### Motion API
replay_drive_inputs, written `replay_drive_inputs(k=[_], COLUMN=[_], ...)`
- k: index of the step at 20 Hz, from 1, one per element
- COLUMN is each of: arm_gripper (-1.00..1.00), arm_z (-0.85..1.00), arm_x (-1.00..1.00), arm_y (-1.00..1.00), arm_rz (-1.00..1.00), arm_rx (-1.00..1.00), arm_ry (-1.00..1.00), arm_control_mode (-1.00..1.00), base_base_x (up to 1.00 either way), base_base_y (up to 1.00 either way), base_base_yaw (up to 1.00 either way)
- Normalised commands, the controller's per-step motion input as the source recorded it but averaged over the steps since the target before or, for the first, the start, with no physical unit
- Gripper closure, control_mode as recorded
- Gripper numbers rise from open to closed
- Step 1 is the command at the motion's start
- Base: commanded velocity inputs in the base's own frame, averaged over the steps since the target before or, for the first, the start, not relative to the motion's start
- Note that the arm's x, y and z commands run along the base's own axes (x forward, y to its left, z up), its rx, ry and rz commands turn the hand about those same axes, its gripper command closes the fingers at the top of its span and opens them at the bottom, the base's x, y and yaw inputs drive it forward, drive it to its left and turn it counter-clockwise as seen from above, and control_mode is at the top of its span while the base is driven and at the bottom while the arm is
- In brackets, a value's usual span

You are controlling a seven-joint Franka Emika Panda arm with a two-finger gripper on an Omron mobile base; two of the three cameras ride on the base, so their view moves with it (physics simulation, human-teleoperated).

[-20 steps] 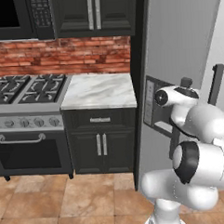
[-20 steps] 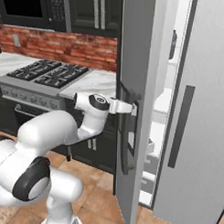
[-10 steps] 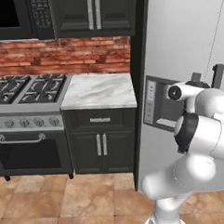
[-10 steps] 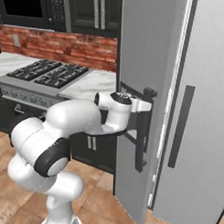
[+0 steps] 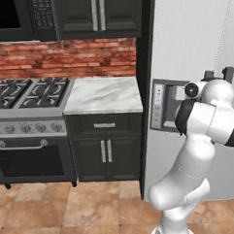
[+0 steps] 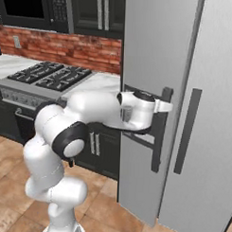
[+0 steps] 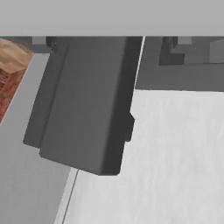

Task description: Take the bottled waters from the counter and place them in the freezer to freeze. Close the freezer door after placing the bottles.

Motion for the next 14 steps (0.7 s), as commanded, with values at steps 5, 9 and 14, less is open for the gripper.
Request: replay_drive_inputs(k=[5, 9, 14], arm_gripper=[-1.00, -1.00, -1.00], arm_z=[0.00, -0.01, -0.11], arm_x=[0.49, 0.51, 0.58], arm_y=[-0.45, -0.49, -0.49], arm_rz=[0.02, 0.01, 0.01], arm_rx=[0.03, 0.02, 0.01], arm_ry=[0.00, 0.00, 0.00], arm_control_mode=[-1.00, -1.00, -1.00], base_base_x=[0.00, 0.00, 0.00], base_base_y=[0.00, 0.00, 0.00], base_base_yaw=[0.00, 0.00, 0.00])
